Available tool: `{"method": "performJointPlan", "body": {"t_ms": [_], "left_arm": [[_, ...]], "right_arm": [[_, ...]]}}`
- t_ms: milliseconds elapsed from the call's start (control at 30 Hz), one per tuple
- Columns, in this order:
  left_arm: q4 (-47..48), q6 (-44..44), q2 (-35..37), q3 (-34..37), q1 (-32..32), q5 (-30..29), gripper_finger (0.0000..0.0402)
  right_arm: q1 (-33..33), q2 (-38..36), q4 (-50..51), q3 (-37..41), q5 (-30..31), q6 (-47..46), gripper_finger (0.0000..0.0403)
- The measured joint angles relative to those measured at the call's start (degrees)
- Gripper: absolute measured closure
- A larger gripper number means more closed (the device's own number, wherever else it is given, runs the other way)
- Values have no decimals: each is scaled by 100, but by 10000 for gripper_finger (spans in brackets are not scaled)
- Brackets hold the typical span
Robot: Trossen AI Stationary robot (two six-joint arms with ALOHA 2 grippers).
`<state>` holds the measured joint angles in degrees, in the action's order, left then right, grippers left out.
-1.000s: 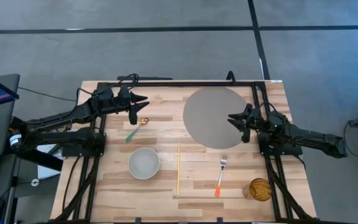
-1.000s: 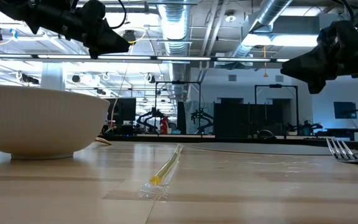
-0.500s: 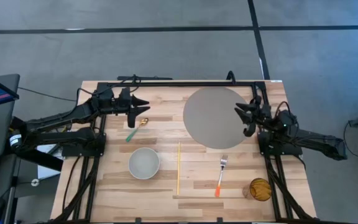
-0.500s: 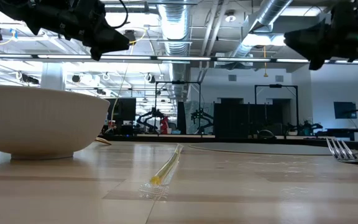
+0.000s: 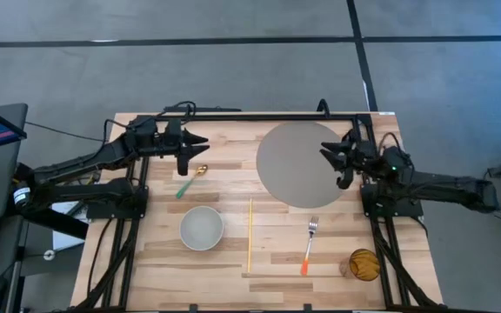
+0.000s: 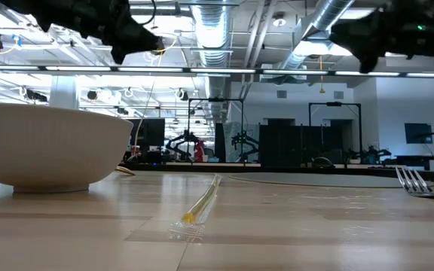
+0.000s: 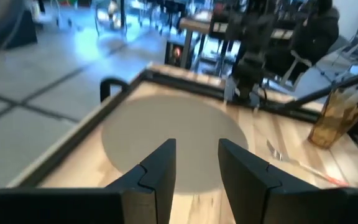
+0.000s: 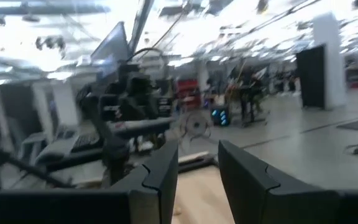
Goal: Pick & Place Utensil
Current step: Put the gray bowl on the gray mat
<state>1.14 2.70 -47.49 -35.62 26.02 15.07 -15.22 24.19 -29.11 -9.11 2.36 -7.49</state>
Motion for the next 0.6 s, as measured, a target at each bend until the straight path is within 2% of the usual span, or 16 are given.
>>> {"method": "performJointPlan", "body": {"t_ms": [200, 300, 467, 600], "left_arm": [[803, 72, -23, -2, 0, 49, 280], [1346, -11, -25, -2, 0, 403, 280], [1936, -15, -25, 2, -95, 1468, 280], [2124, 18, -152, 4, -360, 1606, 280]], "right_arm": [[299, 1457, 10, -951, -149, 370, 294], [411, 2099, 42, -1347, -145, 696, 294], [424, 2933, 31, -1803, -97, 995, 294], [393, 3416, 22, -1987, -84, 1001, 294]]}}
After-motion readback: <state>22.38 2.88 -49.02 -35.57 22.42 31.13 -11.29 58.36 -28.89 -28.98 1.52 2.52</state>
